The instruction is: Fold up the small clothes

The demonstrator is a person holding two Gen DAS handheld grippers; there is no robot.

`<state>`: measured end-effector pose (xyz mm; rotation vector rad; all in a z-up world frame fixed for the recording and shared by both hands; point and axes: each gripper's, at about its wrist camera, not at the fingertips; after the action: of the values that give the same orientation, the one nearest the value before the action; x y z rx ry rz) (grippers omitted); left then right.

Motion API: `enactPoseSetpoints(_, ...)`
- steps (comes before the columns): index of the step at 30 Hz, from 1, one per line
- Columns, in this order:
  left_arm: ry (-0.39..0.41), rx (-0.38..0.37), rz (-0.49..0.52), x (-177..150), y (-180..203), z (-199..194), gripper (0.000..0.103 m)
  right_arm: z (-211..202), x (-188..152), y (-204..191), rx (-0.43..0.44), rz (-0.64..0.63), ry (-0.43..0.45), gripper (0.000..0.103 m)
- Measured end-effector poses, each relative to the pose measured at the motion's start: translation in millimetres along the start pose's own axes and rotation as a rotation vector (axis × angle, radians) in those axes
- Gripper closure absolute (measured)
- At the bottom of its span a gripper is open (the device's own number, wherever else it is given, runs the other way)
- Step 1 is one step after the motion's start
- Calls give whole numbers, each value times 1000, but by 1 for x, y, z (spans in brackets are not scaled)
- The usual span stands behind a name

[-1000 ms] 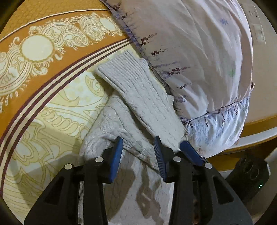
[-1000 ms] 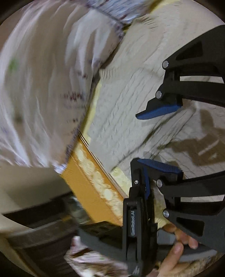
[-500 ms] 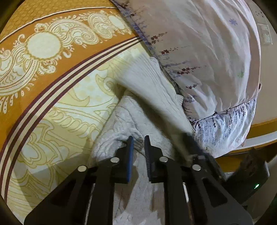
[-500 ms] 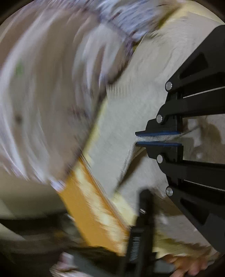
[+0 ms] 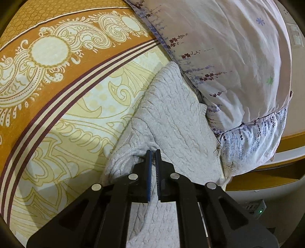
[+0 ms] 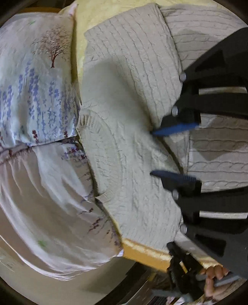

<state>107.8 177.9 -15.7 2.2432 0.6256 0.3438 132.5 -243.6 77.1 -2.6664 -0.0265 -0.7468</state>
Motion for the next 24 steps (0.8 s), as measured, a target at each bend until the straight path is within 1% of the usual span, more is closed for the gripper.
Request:
enactPoseSetpoints(3, -1, 2, 2, 1, -1, 0, 97, -2, 4, 13, 34, 66, -10, 63)
enactPoseSetpoints(7, -3, -9, -3, 2, -2, 0, 97, -5, 5, 42, 75, 224, -7, 64)
enactPoseSetpoints(9, -5, -11, -2, 2, -3, 0, 97, -8, 6, 57, 91, 305, 9, 64)
enactPoseSetpoints(14, -6, -12, -2, 3, -3, 1, 97, -24, 3, 97, 84, 453, 71, 68)
enactPoseSetpoints(17, -6, -13, -1, 3, -3, 0, 97, -29, 1, 115, 80, 506, 88, 77)
enactPoseSetpoints(19, -6, -14, -3, 3, -4, 0, 97, -26, 4, 119, 67, 514, 77, 91)
enactPoseSetpoints(20, -6, -15, -3, 3, -4, 0, 97, -26, 5, 119, 55, 505, 67, 95)
enactPoseSetpoints(21, -6, -14, -3, 3, -4, 0, 97, -28, 7, 117, 52, 485, 71, 95)
enactPoseSetpoints(23, -6, -14, -3, 3, -4, 1, 97, -40, 11, 107, 45, 414, 126, 96)
enactPoseSetpoints(24, -6, -14, -3, 3, -4, 1, 97, -51, 14, 98, 37, 357, 171, 96)
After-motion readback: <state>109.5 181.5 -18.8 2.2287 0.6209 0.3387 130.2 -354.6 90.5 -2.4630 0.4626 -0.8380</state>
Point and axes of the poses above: each gripper's, at about its wrist camera, not at the fingertips, and z roughly the way its jaws point, y to its right, x to its top, and after that the axes turned 8 degrees about -y, right-handed
